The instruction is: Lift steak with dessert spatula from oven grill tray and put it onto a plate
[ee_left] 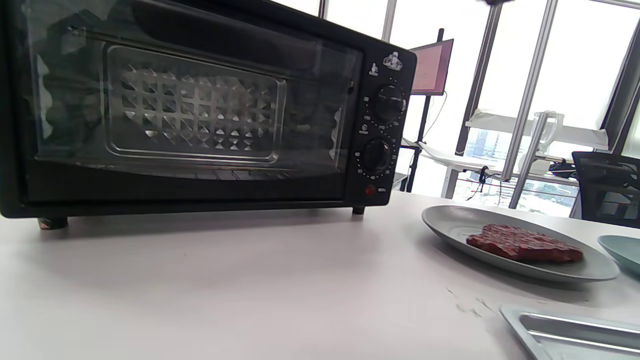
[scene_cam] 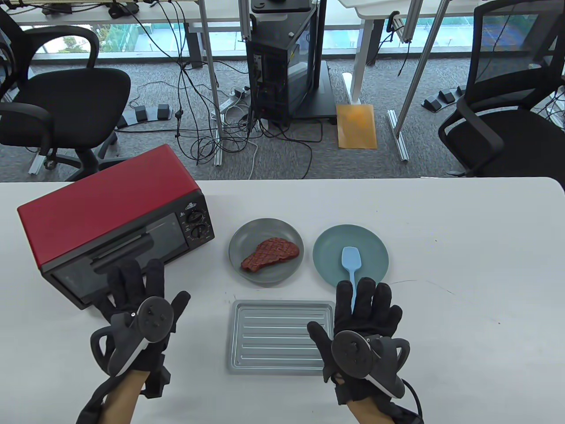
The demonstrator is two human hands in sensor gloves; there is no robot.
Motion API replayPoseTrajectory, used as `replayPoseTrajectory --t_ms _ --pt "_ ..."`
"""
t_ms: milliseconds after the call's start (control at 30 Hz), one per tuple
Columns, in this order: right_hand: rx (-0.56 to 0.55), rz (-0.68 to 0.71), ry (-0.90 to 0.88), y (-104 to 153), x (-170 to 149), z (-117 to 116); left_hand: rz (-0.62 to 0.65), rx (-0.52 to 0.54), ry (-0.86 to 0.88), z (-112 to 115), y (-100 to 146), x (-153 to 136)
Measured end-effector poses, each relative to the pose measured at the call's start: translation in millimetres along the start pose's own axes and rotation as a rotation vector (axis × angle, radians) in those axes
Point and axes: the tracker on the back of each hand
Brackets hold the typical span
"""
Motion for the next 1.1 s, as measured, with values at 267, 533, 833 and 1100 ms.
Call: replayPoseTrajectory --t_ms 267,533,833,1100 --pt "-0.006 0.006 -0.003 1 0 0 0.079 -0.073 0.005 29 11 28" --pt "0.003 0.029 -0.004 2 5 -1 0.122 -0.145 -0.009 54 13 47" --pt "0.011 0.024 0.002 3 5 -4 0.142 -0.206 -0.065 74 9 53" --pt "0.031 0.023 0.014 3 5 -8 0.138 -0.200 -0.071 75 9 52"
Point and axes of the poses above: the tracker on the back of each hand, its own x axis roughly to the thumb side, its own y axis roughly from the fingertips to the wrist, z = x × y, and after that the axes turned 15 degrees about -x, right-handed
